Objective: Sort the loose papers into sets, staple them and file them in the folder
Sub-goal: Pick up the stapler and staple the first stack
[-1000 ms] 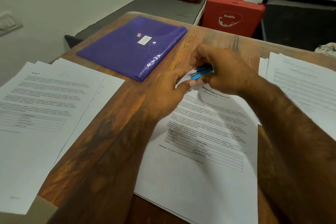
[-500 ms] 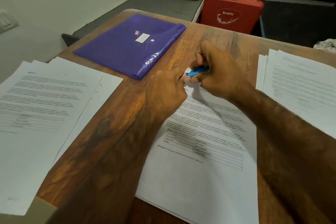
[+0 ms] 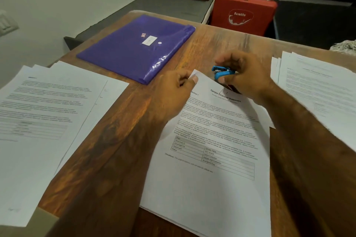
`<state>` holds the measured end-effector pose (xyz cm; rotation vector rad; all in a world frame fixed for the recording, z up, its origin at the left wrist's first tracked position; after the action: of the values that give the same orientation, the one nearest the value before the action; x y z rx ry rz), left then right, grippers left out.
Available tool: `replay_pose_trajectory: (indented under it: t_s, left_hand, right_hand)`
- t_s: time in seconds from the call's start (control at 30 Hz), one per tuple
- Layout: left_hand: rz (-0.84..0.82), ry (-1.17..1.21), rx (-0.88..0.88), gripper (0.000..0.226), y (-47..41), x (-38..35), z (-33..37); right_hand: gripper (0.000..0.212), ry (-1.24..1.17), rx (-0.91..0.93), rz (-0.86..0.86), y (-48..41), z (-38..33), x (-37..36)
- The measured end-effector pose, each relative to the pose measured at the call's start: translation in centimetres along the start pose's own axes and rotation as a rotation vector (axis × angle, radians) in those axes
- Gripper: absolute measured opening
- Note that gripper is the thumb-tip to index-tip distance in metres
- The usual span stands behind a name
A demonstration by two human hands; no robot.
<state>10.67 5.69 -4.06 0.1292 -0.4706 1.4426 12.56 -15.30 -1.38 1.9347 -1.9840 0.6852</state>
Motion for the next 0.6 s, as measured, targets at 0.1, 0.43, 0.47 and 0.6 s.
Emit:
replay_pose_trajectory:
  t_s: [0.1, 0.43, 0.47, 0.6]
  left_hand:
    - [-0.002, -0.039, 0.012, 0.018, 0.1, 0.0, 0.2]
    - [0.065, -0.085, -0.048, 0.02, -0.2, 0.2, -0.2]
    - [0.073, -0.073, -0.047, 0.021, -0.3, 0.3, -0.4]
    - [0.112, 0.008, -0.038, 0.019, -0.1, 1.2, -0.3]
  right_hand:
    - [0.039, 0.128, -0.062, -0.018, -0.2, 0.5, -0.9]
    - [0.046, 0.107, -0.124, 0.063, 1.0, -0.3, -1.2]
    - [0.039, 0.057, -0.113, 0.096, 1.3, -0.5, -1.0]
    - [0.035, 0.019, -0.105, 0.176, 3.2, -1.5, 0.6]
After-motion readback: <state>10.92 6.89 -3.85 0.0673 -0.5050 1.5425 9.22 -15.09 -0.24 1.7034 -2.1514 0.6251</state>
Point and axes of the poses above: each hand's wrist, its own y-axis away from the middle knuckle, its own x-axis out of the back of the hand, z = x × y, the point moved 1 cm from there along -y, towards the middle knuckle, and after that the axes turned 2 degrees about -y, right-handed, at the moved point
